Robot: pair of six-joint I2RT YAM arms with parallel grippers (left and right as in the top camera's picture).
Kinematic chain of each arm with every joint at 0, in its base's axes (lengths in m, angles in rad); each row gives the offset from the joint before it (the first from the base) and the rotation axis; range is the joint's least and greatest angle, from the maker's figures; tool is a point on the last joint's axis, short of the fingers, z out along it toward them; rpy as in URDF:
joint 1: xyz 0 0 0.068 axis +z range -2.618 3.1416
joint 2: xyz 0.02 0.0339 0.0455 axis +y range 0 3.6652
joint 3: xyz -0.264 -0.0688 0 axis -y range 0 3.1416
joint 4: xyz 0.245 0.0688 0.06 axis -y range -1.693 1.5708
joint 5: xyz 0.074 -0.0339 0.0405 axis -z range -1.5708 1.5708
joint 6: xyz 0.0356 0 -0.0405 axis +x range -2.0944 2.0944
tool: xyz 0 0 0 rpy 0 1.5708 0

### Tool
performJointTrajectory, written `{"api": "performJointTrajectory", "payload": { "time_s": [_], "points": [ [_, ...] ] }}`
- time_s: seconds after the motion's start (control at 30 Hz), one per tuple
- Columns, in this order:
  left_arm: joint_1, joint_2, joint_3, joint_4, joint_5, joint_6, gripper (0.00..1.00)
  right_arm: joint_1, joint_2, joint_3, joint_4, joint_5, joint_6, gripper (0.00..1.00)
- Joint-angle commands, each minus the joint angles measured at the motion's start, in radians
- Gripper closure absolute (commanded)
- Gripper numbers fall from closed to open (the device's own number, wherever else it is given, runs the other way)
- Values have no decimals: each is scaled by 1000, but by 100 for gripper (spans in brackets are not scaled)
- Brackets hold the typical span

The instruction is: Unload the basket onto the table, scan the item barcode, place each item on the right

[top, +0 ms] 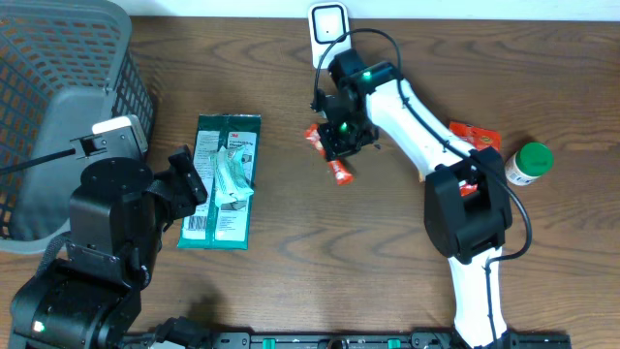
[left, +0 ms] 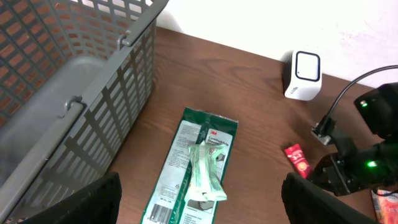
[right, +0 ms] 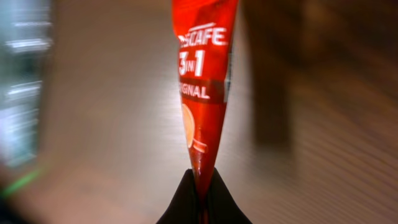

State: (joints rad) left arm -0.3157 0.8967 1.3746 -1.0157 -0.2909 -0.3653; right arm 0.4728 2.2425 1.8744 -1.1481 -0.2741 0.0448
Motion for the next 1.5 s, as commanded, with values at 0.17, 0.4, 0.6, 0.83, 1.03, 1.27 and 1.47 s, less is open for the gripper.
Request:
{"api": "performJointTrajectory", "payload": {
  "time_s": [0.17, 0.4, 0.6, 0.83, 1.03, 1.27, 1.47],
  "points": [
    [3, -2, 4, -2, -10, 9, 18, 185, -15, -70, -35, 993, 439, 99],
    [3, -2, 4, -2, -10, 9, 18, 307, -15, -248, 111, 1229, 415, 99],
    [3, -2, 4, -1, -10, 10, 18, 371, -15, -373, 237, 1231, 363, 94],
    [3, -2, 4, -1, -10, 10, 18, 413, -15, -386, 283, 1158, 357, 59],
    [3, -2, 4, -2, -10, 10, 18, 402, -40, -326, 267, 1014, 358, 60],
    [3, -2, 4, -1, -10, 9, 18, 341, -186, -248, 245, 841, 267, 63],
    [3, -2, 4, -1, -10, 10, 18, 164, -305, -248, 178, 502, 190, 61]
  ]
}}
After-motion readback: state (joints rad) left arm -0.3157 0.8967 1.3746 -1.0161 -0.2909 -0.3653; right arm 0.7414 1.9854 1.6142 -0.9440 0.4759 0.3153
